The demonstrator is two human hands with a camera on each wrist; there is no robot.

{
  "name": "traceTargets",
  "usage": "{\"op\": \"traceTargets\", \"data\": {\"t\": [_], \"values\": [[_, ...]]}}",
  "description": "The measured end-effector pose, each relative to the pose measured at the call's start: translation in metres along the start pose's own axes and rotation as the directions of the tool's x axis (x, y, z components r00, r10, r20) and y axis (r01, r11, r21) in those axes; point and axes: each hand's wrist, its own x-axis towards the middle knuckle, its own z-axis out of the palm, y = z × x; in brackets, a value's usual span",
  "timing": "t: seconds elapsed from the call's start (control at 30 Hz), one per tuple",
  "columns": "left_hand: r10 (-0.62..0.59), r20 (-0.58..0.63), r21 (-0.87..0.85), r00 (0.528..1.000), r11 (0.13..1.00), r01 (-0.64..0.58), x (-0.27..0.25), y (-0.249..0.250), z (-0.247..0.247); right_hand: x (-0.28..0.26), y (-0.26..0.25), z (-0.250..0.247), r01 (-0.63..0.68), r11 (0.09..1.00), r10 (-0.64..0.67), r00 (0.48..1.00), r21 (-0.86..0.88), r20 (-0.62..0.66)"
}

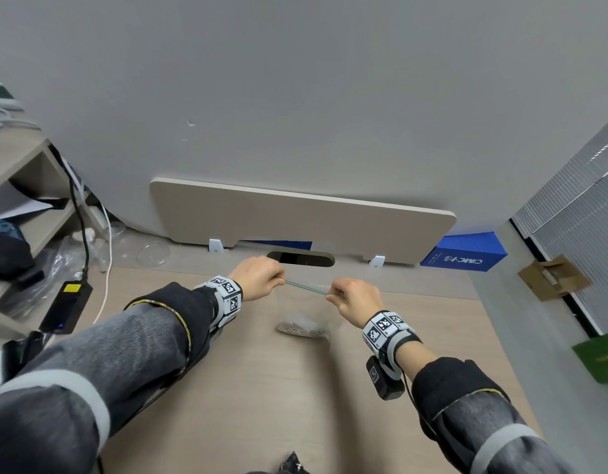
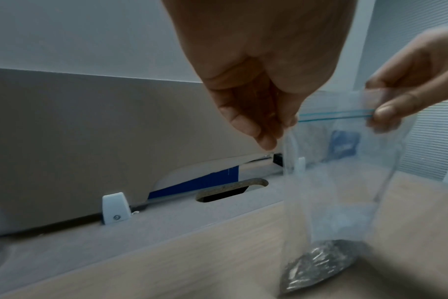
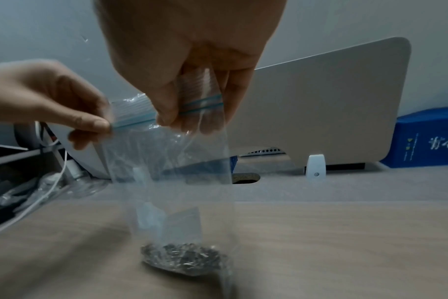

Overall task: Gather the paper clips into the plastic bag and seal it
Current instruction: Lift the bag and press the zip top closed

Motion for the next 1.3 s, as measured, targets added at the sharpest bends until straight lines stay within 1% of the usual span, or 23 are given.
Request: {"op": "traceTargets", "data": {"t": [0.1, 0.2, 0.27, 0.33, 0.4, 0.47, 0.57, 0.73, 1.0, 1.1, 1.2, 1.3], "values": [[0.026, 0.016, 0.0, 1.0, 1.0, -0.026, 0.003, 0.01, 0.002, 0.003, -0.001, -0.002, -0.012, 0.998, 0.017, 0.996, -0.063, 0.091], [0.076, 0.041, 0.045, 0.996, 0.996, -0.077, 0.007, 0.026, 0.004, 0.009, -0.021, 0.002, 0.091, 0.99, -0.075, 0.986, -0.107, 0.152], [0.109, 0.048, 0.067, 0.993, 0.991, -0.112, 0.009, 0.032, 0.005, 0.015, -0.038, 0.009, 0.144, 0.978, -0.126, 0.985, -0.151, 0.119], [0.13, 0.041, 0.09, 0.991, 0.987, -0.133, 0.008, 0.033, 0.006, 0.019, -0.046, 0.011, 0.124, 0.978, -0.117, 0.992, -0.169, 0.052], [0.134, 0.03, 0.103, 0.991, 0.985, -0.136, 0.006, 0.03, 0.005, 0.02, -0.044, 0.012, 0.117, 0.974, -0.117, 0.993, -0.191, 0.013], [0.132, 0.021, 0.093, 0.991, 0.987, -0.133, 0.005, 0.026, 0.004, 0.018, -0.036, 0.011, 0.124, 0.968, -0.126, 0.992, -0.218, 0.002], [0.094, -0.011, 0.057, 0.996, 0.994, -0.093, 0.004, 0.016, 0.0, 0.013, -0.019, 0.007, 0.117, 0.962, -0.126, 0.992, -0.247, -0.021], [0.029, -0.011, 0.042, 1.0, 0.999, -0.028, -0.002, -0.007, -0.005, -0.001, 0.015, 0.006, 0.053, 0.971, -0.056, 0.998, -0.232, -0.005], [-0.002, -0.014, 0.04, 1.0, 0.999, 0.003, 0.002, -0.001, 0.003, -0.01, 0.035, 0.002, 0.007, 0.966, -0.01, 1.0, -0.259, -0.011], [-0.011, -0.026, 0.024, 1.0, 1.0, 0.012, 0.009, 0.006, 0.006, -0.011, 0.044, -0.002, -0.058, 0.975, 0.051, 0.998, -0.213, -0.037], [0.008, -0.036, 0.009, 0.999, 1.0, -0.007, 0.019, 0.02, 0.009, -0.015, 0.06, -0.01, -0.138, 0.976, 0.13, 0.99, -0.169, -0.058], [0.026, -0.034, -0.041, 0.999, 0.999, -0.028, 0.033, 0.04, 0.013, -0.022, 0.081, -0.024, -0.206, 0.971, 0.198, 0.977, -0.125, -0.075]]}}
